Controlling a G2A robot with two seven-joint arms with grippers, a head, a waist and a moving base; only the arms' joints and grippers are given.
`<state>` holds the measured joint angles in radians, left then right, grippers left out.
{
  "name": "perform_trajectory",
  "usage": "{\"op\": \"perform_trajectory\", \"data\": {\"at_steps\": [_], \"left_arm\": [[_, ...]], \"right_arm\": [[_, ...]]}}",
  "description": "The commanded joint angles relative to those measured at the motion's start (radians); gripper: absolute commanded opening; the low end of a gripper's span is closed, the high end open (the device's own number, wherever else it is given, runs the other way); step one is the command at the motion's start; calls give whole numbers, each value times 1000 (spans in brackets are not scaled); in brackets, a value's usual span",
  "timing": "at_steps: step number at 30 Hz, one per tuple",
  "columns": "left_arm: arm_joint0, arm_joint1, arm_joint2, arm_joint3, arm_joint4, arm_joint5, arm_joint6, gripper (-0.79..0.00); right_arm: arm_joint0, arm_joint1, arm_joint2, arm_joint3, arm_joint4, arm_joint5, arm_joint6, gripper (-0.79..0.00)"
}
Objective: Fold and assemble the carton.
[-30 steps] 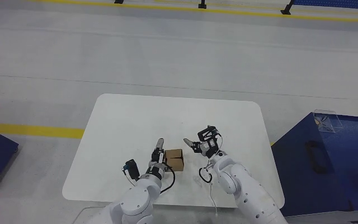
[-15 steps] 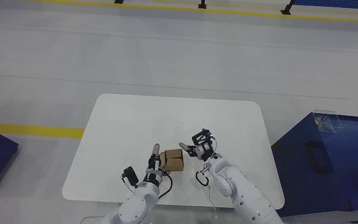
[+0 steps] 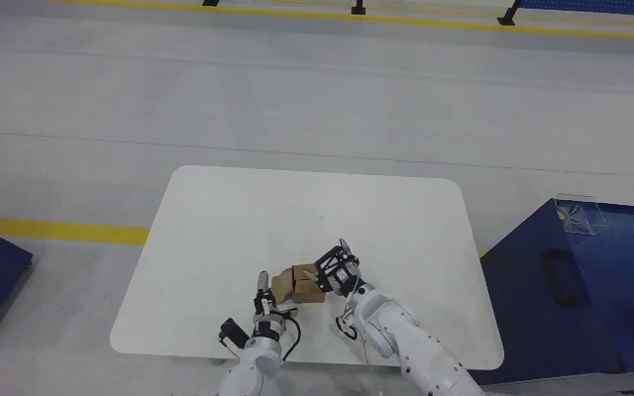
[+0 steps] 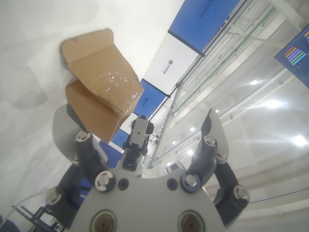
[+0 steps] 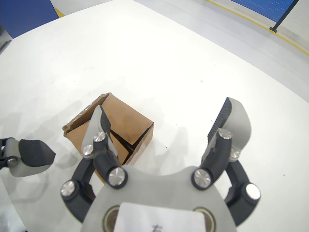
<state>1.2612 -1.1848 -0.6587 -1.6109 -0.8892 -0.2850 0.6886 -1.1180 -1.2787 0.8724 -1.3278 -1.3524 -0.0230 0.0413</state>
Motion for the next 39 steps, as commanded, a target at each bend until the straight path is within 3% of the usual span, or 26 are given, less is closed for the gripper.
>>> {"op": "perform_trajectory", "data": {"at_steps": [1, 19, 29, 39], "left_arm": [[-14, -15, 0, 28, -2, -4, 15, 0], [-57, -100, -37, 163, 84, -5, 83, 0], [-18, -115, -106, 160, 253, -54, 126, 0], [23, -125, -173, 123, 375, -103, 50, 0]], "right_arm": [[1, -3, -5, 2, -18, 7, 5, 0], [7, -26, -9, 39, -63, 10, 24, 0], [11, -37, -5, 48, -74, 12, 33, 0], [10, -49, -2, 55, -79, 14, 44, 0]]}}
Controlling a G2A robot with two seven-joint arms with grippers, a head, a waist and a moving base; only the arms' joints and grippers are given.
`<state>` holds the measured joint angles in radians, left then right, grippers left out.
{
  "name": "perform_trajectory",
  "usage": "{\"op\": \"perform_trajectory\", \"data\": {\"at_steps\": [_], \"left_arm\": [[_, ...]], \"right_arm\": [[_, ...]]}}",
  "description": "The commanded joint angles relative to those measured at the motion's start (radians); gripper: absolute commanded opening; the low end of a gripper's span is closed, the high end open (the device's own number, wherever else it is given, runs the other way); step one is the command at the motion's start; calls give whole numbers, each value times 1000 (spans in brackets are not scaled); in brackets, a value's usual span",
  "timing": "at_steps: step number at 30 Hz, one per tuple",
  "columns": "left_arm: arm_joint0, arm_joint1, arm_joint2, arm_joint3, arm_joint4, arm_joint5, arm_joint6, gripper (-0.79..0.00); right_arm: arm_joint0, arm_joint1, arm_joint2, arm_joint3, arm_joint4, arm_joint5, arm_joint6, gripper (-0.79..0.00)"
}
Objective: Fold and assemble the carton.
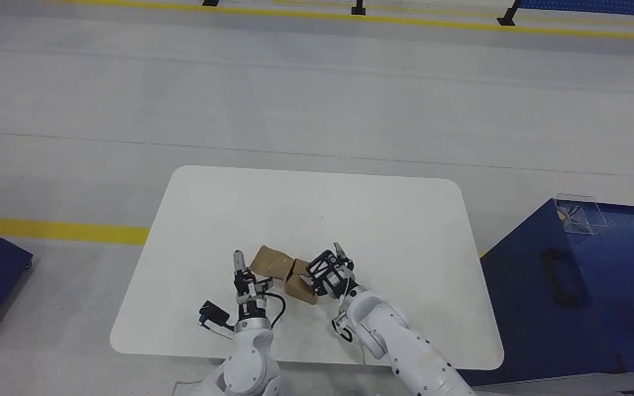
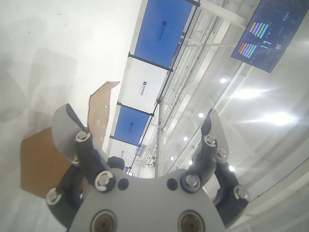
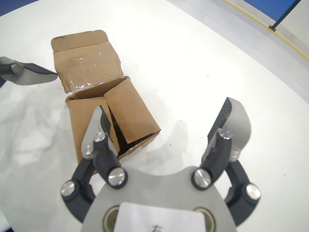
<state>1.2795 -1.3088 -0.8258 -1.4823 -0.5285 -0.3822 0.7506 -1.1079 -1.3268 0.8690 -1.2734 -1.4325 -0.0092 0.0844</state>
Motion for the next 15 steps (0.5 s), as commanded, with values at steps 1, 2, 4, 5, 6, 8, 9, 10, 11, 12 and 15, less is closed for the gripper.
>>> {"op": "perform_trajectory", "data": {"at_steps": [1, 2, 4, 5, 6, 8, 9, 10, 11, 12, 15], "left_arm": [[11, -2, -10, -9, 22, -8, -24, 0], [15, -3, -15, -12, 27, -6, -36, 0], [18, -6, -23, -17, 23, 16, -49, 0], [19, -8, -29, -21, 20, 25, -54, 0], [21, -10, -35, -26, 19, 34, -57, 0], [28, -12, -44, -39, 17, 69, -74, 0], [34, -12, -48, -44, 18, 101, -86, 0], [39, -11, -53, -51, 19, 135, -96, 0], [46, -11, -61, -62, 12, 157, -100, 0], [54, -12, -67, -72, -2, 181, -112, 0], [73, -12, -88, -90, -2, 240, -114, 0]], "right_arm": [[0, -2, 3, 1, 1, 0, 1, 0], [0, -3, 5, 2, 2, 0, 1, 0], [-1, -4, 7, 3, 0, 0, 3, 0], [-1, -5, 9, 3, 0, 0, 4, 0], [-2, -6, 10, 3, -1, 1, 5, 0], [-1, -7, 13, 3, -4, 2, 7, 0], [-2, -8, 15, 2, -3, 0, 10, 0], [-2, -8, 18, 1, -3, -1, 11, 0], [-2, -9, 20, 1, -4, -1, 13, 0], [-3, -9, 23, 0, -7, -1, 15, 0], [-5, -8, 34, -4, -12, -5, 23, 0]]}}
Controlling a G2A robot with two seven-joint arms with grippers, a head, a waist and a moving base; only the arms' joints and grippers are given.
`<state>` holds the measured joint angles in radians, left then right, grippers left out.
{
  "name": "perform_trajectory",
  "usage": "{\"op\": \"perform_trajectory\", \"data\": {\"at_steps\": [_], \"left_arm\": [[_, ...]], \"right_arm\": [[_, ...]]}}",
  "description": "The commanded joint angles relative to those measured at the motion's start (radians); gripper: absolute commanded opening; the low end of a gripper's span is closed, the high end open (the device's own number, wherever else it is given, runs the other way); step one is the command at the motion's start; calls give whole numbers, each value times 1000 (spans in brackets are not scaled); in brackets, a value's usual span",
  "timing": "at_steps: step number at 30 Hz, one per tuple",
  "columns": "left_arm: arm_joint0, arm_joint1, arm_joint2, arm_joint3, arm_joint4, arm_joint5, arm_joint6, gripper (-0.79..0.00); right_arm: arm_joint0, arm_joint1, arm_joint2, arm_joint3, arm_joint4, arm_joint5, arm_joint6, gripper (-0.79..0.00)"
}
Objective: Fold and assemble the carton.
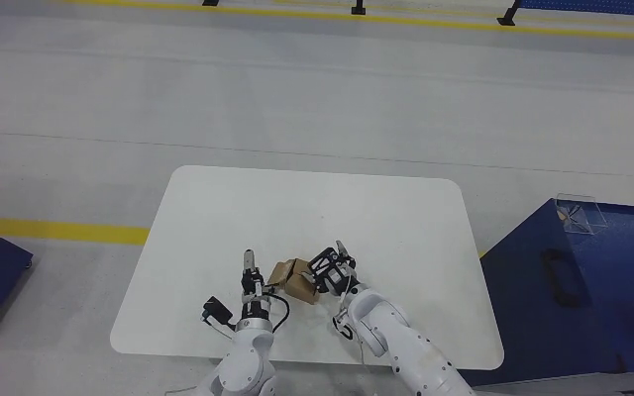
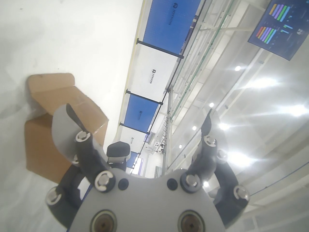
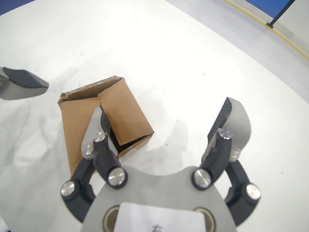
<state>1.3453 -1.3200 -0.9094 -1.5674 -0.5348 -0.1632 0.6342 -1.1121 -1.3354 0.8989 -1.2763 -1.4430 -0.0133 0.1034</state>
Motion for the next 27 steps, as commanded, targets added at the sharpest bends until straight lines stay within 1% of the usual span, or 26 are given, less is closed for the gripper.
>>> {"op": "perform_trajectory", "data": {"at_steps": [1, 4, 7, 12, 18, 23, 27], "left_arm": [[13, -2, -6, -10, -2, 46, -3, 0], [19, -7, -10, -19, -30, 86, -24, 0], [11, -15, -13, 3, -59, 105, -47, 0], [-23, -35, -10, 59, -96, 97, -43, 0], [-49, -56, 2, 96, -96, 99, -34, 0], [-62, -72, 8, 123, -92, 75, -45, 0], [-86, -86, 11, 160, -100, 55, -57, 0]], "right_arm": [[-2, 1, 8, -4, -4, -3, 7, 0], [-9, 4, 22, -12, -13, -12, 19, 0], [-18, 7, 34, -19, -29, -27, 35, 0], [-33, 13, 53, -30, -50, -51, 52, 0], [-55, 23, 95, -66, -57, -81, 69, 0], [-73, 30, 125, -95, -62, -106, 77, 0], [-76, 31, 133, -96, -64, -119, 79, 0]]}}
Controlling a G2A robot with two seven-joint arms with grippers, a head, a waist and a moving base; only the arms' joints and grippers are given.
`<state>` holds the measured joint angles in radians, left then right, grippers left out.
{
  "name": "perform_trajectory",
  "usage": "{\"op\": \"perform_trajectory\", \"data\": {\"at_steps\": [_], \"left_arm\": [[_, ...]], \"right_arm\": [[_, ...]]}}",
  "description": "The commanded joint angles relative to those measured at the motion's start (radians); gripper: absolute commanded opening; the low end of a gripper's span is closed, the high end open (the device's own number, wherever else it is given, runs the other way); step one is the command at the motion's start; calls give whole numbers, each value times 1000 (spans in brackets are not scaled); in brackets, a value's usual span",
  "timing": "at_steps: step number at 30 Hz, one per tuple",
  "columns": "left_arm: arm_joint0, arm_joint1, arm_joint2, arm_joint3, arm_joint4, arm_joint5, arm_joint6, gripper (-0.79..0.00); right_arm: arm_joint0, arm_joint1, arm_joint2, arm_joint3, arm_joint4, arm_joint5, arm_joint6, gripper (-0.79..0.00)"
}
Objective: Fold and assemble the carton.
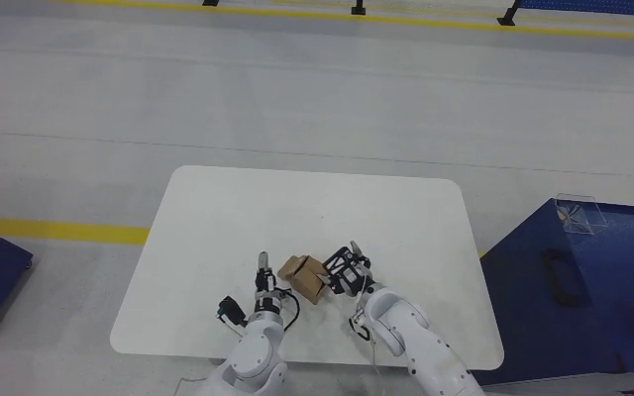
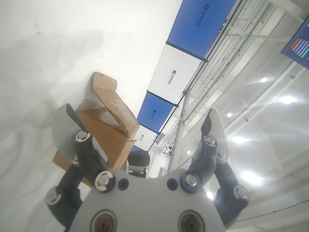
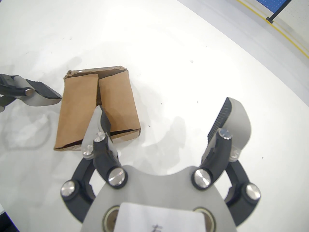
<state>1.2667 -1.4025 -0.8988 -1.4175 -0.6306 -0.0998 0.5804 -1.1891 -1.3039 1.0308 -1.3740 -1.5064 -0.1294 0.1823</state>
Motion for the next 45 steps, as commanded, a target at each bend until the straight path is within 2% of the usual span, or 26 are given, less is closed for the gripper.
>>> {"op": "perform_trajectory", "data": {"at_steps": [1, 13, 20, 25, 33, 45], "left_arm": [[-13, -8, 0, 21, -3, -19, -2, 0], [-109, -60, 11, 175, -38, -50, 7, 0], [-140, -82, 0, 241, -44, -120, -33, 0], [-131, -90, -16, 243, -28, -192, -90, 0], [-69, -89, -36, 204, 67, -340, -209, 0], [-1, -95, -50, 154, 159, -345, -255, 0]], "right_arm": [[1, 0, 2, 3, -1, -4, 0, 0], [-8, -1, 13, -6, -2, -23, -5, 0], [-18, -2, 14, -11, -16, -26, -4, 0], [-21, -2, 16, -10, -22, -32, -4, 0], [-23, -4, 19, -6, -22, -33, -6, 0], [-32, 0, 56, -14, -22, -28, -10, 0]]}}
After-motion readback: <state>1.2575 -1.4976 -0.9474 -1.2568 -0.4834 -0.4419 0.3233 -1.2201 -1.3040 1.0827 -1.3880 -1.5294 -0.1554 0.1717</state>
